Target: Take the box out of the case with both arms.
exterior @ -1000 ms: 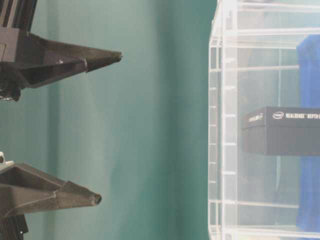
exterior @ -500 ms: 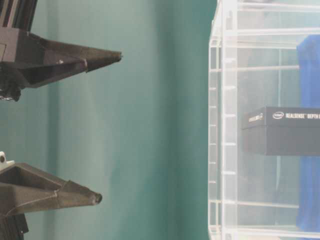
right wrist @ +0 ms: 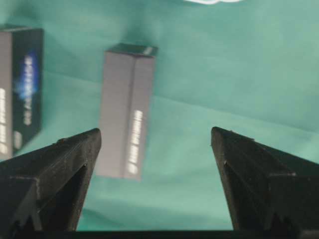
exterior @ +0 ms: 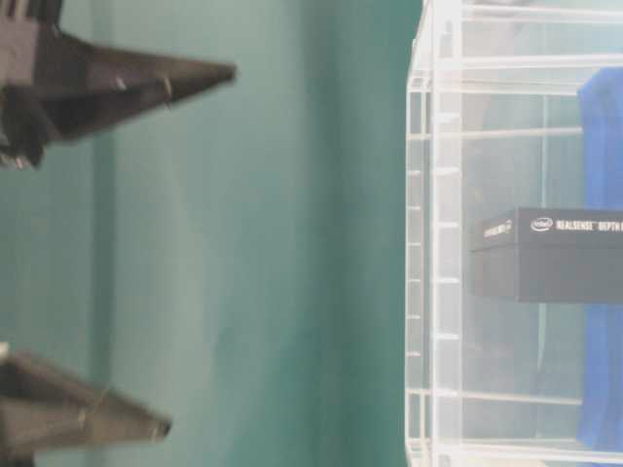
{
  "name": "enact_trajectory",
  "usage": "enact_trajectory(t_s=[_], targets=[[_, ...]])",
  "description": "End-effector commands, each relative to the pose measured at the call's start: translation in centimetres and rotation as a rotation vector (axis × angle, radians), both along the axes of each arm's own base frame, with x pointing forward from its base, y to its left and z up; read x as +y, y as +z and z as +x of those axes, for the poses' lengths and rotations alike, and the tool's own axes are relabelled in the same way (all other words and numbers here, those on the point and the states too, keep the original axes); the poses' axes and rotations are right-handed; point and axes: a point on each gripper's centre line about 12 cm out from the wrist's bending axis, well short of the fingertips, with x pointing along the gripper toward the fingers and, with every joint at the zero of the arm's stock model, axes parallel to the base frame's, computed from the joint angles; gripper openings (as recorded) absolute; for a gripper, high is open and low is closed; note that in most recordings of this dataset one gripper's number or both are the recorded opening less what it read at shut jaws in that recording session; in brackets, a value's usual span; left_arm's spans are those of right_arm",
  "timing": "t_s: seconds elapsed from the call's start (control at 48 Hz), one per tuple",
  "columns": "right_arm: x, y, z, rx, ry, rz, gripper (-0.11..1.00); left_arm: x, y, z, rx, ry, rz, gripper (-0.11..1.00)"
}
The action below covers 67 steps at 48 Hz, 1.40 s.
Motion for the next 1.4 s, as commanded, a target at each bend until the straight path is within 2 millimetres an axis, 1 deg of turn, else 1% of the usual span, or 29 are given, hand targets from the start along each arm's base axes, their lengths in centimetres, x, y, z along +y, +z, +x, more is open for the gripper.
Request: enact_trajectory(t_s=[0.0, 0.146, 0.271, 0.521, 0.583, 0.688, 0.792, 1.0, 1.375], targets=[[-0.2, 2.2, -2.2, -0.007, -0.001, 0.011, 0.87, -0.1, 1.6, -2.0, -0.008, -0.008, -0.001, 0.91], [-0.8, 2.9, -4.6, 0.036, -0.015, 0.003, 0.87, -0.3, 1.5, -4.1, 0.016, -0.018, 0.0, 0.9], [-1.4, 3.2, -6.9, 0.033, -0.018, 0.005, 0.85, 0.0, 1.4, -5.8, 0.02, -0.007, -0.001, 0.91], [-2.6, 2.9, -11.2, 0.018, -0.057, 0.01, 0.83, 0.7, 0.2, -9.7, 0.041, 0.039, -0.01, 0.9], [-2.8, 2.7, -12.0, 0.016, -0.073, 0.011, 0.83, 1.0, 0.0, -10.8, 0.04, 0.054, -0.016, 0.9], [-3.0, 2.1, -13.1, 0.015, -0.094, 0.023, 0.83, 1.1, -0.3, -11.9, 0.04, 0.069, -0.02, 0.9], [-2.9, 1.3, -13.2, -0.004, -0.096, 0.037, 0.83, 1.0, -0.7, -12.3, 0.051, 0.081, -0.023, 0.9], [-2.7, -0.1, -12.3, -0.047, -0.078, 0.051, 0.83, 1.0, -1.2, -12.0, 0.062, 0.084, -0.018, 0.9], [-2.6, -0.1, -12.2, -0.053, -0.078, 0.053, 0.83, 0.9, -1.2, -11.9, 0.06, 0.084, -0.019, 0.9]])
